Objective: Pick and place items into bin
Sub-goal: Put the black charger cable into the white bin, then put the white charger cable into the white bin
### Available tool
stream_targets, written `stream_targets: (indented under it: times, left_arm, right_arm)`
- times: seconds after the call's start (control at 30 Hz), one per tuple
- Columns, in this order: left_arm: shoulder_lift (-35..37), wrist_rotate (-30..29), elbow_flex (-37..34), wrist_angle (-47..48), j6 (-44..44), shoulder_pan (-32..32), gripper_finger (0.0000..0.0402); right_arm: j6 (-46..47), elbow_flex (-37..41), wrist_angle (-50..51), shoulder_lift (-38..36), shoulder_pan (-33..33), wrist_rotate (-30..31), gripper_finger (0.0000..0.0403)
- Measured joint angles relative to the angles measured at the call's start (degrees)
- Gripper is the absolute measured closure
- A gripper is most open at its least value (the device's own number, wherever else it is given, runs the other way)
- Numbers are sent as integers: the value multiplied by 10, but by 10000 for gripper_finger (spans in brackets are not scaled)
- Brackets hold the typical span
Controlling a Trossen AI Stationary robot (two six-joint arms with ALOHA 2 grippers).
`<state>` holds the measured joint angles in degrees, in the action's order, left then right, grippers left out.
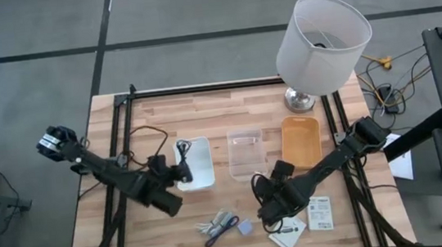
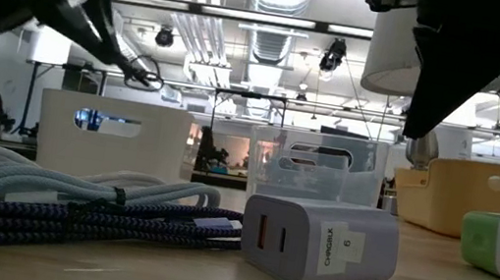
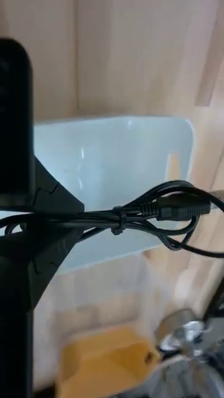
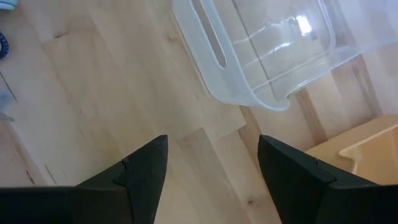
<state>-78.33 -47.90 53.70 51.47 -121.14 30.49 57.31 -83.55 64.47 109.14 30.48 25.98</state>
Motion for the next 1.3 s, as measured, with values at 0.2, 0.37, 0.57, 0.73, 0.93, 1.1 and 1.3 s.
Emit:
stream_targets:
  times: [0.2,0.37,0.57,0.73,0.93,1.1,1.3]
  left_arm:
    - [0,44,-29,-117,61,-17,336]
    - [1,101,-40,-174,132,-13,298]
    - [43,137,-2,-179,336,30,253]
    - [64,229,7,-180,408,39,239]
    - [69,298,4,-105,419,48,238]
    - [64,251,4,-2,365,49,238]
    - [61,349,20,-206,580,59,237]
  right_arm:
    - [12,0,0,0,0,0,168]
    - [8,0,0,0,0,0,170]
    - [8,0,2,0,0,-3,171]
    - [-2,0,6,0,0,-5,172]
    - [-8,1,18,0,0,-13,172]
    - [-4,1,20,0,1,-25,172]
    - [2,1,33,0,9,-45,172]
